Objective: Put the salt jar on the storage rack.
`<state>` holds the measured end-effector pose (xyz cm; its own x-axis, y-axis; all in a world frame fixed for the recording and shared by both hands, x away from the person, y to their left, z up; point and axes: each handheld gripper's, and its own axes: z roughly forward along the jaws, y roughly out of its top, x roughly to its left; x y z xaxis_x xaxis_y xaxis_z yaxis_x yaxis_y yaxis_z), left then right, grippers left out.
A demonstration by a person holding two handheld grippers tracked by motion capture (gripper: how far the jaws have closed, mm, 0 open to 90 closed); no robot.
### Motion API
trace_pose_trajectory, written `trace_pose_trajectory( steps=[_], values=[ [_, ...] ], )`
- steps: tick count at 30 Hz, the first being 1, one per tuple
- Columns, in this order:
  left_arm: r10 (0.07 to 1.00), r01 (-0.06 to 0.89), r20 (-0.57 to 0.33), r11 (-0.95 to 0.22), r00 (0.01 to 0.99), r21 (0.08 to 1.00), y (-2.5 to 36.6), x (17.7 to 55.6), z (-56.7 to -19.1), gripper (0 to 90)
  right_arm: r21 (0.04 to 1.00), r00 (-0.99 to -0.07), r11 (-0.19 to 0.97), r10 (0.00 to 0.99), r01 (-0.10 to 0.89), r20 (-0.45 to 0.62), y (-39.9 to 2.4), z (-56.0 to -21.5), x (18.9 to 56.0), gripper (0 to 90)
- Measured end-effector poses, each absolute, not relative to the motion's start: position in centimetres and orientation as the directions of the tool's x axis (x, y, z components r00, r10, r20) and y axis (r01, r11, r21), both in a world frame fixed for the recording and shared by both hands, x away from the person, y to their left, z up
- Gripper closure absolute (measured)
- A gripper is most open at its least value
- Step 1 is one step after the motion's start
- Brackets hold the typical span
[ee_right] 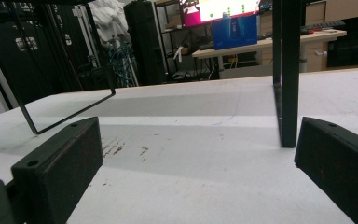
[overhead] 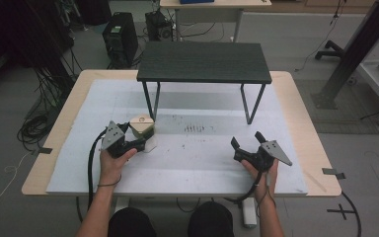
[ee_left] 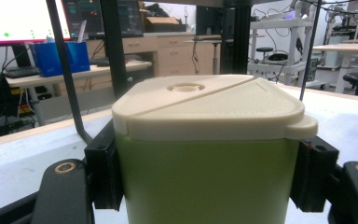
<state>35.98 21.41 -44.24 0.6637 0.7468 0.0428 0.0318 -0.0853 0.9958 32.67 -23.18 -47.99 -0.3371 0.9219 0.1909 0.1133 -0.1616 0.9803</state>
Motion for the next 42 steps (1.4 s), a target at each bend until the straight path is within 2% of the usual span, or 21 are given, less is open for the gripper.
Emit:
trace_pose_trajectory(
  steps=[30, 37, 42],
  values=[
    [0.743, 0.046, 0.053, -0.111, 0.667, 0.993, 21.3, 35.2, -43.4, 30.7, 0.975, -0.326, -0.180, 0.921, 0.129, 0.213, -23.3, -48.0, 32.8, 1.7],
    [0.763, 0.057, 0.003, -0.052, 0.647, 0.997, 21.5, 34.1, -40.8, 30.7, 0.975, -0.326, -0.181, 0.921, 0.131, 0.215, -23.3, -48.0, 32.8, 1.7],
    [0.766, 0.032, 0.036, -0.074, 0.642, 0.997, 21.0, 33.5, -38.6, 30.7, 0.974, -0.326, -0.182, 0.920, 0.131, 0.216, -23.3, -48.0, 32.8, 1.7]
  ],
)
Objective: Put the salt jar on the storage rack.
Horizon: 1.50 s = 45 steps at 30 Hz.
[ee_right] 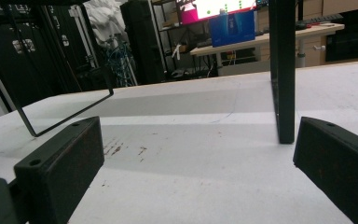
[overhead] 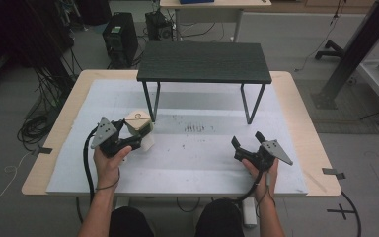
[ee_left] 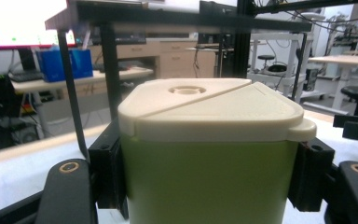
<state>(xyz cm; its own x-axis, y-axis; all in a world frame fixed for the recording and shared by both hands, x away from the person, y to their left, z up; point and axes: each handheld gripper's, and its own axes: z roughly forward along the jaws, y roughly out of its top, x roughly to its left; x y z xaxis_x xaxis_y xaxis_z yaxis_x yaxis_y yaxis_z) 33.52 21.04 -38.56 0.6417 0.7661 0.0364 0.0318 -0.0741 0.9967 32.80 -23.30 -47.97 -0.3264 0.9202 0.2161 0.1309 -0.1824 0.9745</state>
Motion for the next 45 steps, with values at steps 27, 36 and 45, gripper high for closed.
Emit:
trace_pose_trajectory(
  steps=[27, 36, 45],
  values=[
    [0.779, -0.042, 0.045, -0.024, 0.626, 0.999, 17.5, 36.6, -21.3, 30.8, 0.974, -0.325, -0.187, 0.920, 0.124, 0.218, -23.3, -48.0, 32.8, 1.7],
    [0.758, -0.042, 0.031, -0.004, 0.651, 0.999, 14.6, 39.9, -18.4, 30.8, 0.974, -0.327, -0.188, 0.919, 0.124, 0.219, -23.3, -48.0, 32.8, 1.7],
    [0.756, -0.047, 0.039, -0.011, 0.653, 0.999, 11.7, 43.4, -17.4, 30.8, 0.973, -0.326, -0.193, 0.919, 0.122, 0.223, -23.4, -48.0, 32.7, 1.7]
  ],
)
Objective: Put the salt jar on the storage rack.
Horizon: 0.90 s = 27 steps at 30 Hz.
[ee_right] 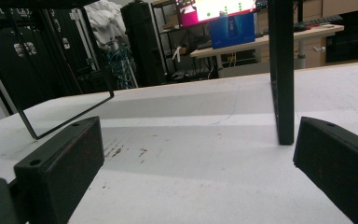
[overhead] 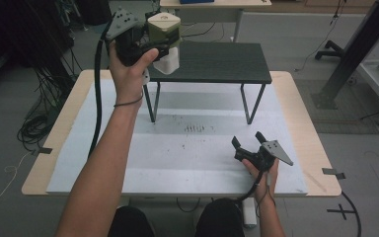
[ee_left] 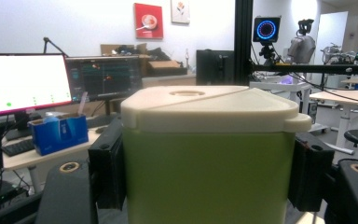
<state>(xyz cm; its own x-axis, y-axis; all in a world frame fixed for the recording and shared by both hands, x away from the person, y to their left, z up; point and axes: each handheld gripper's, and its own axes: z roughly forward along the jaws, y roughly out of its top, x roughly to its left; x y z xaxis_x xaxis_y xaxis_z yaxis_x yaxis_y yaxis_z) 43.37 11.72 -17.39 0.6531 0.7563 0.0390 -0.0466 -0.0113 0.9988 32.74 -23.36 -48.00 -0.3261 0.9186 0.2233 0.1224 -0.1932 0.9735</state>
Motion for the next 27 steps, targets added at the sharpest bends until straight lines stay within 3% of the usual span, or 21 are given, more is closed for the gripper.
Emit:
trace_pose_trajectory(
  steps=[13, 27],
  values=[
    [0.748, -0.034, 0.012, 0.014, 0.664, 0.999, 8.4, 47.6, -17.5, 30.8, 0.972, -0.324, -0.198, 0.918, 0.122, 0.228, -23.4, -48.0, 32.7, 1.7],
    [0.767, 0.017, -0.025, 0.018, 0.641, 1.000, 6.0, 49.5, -19.9, 30.8, 0.972, -0.323, -0.204, 0.918, 0.119, 0.232, -23.4, -48.0, 32.7, 1.7]
  ],
)
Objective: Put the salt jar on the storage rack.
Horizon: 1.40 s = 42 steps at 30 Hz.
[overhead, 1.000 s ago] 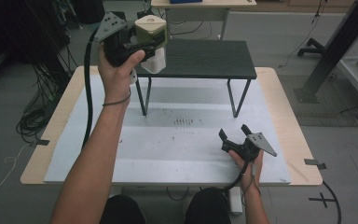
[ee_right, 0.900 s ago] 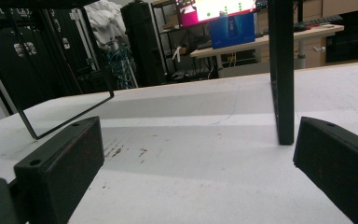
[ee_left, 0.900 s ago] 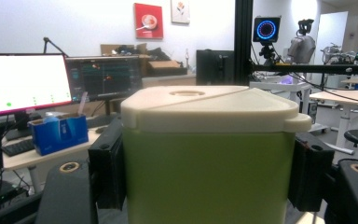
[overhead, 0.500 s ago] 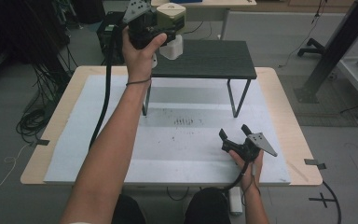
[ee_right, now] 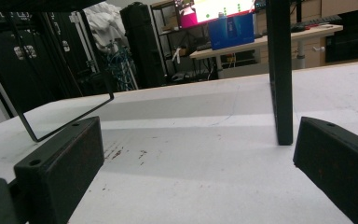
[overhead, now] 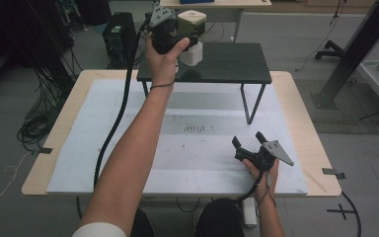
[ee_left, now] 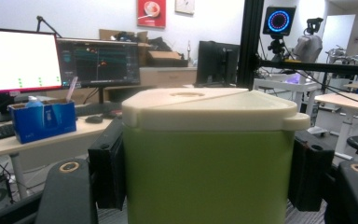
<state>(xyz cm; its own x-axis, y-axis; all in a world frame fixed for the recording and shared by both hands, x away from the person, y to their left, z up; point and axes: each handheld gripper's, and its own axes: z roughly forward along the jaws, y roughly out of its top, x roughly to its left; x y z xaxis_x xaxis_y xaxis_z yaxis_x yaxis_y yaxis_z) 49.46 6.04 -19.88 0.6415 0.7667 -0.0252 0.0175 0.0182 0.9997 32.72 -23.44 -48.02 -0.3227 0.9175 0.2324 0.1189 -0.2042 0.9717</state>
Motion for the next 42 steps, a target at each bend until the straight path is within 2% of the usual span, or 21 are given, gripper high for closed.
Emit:
trace_pose_trajectory(
  steps=[12, 26, 35, 42],
  values=[
    [0.795, 0.051, -0.049, 0.022, 0.604, 0.998, 5.3, 50.1, -21.9, 30.8, 0.972, -0.322, -0.206, 0.917, 0.118, 0.233, -23.5, -48.0, 32.7, 1.7],
    [0.816, 0.022, -0.042, 0.036, 0.577, 0.999, 4.8, 49.8, -23.0, 30.8, 0.971, -0.321, -0.209, 0.917, 0.114, 0.235, -23.5, -48.0, 32.7, 1.7],
    [0.824, -0.019, 0.009, 0.002, 0.566, 1.000, 4.3, 49.6, -23.3, 30.8, 0.971, -0.319, -0.209, 0.918, 0.112, 0.234, -23.5, -48.0, 32.7, 1.7],
    [0.830, -0.037, 0.013, 0.010, 0.558, 0.999, 4.3, 49.3, -23.7, 30.8, 0.971, -0.320, -0.209, 0.918, 0.112, 0.235, -23.5, -48.0, 32.7, 1.8]
  ],
)
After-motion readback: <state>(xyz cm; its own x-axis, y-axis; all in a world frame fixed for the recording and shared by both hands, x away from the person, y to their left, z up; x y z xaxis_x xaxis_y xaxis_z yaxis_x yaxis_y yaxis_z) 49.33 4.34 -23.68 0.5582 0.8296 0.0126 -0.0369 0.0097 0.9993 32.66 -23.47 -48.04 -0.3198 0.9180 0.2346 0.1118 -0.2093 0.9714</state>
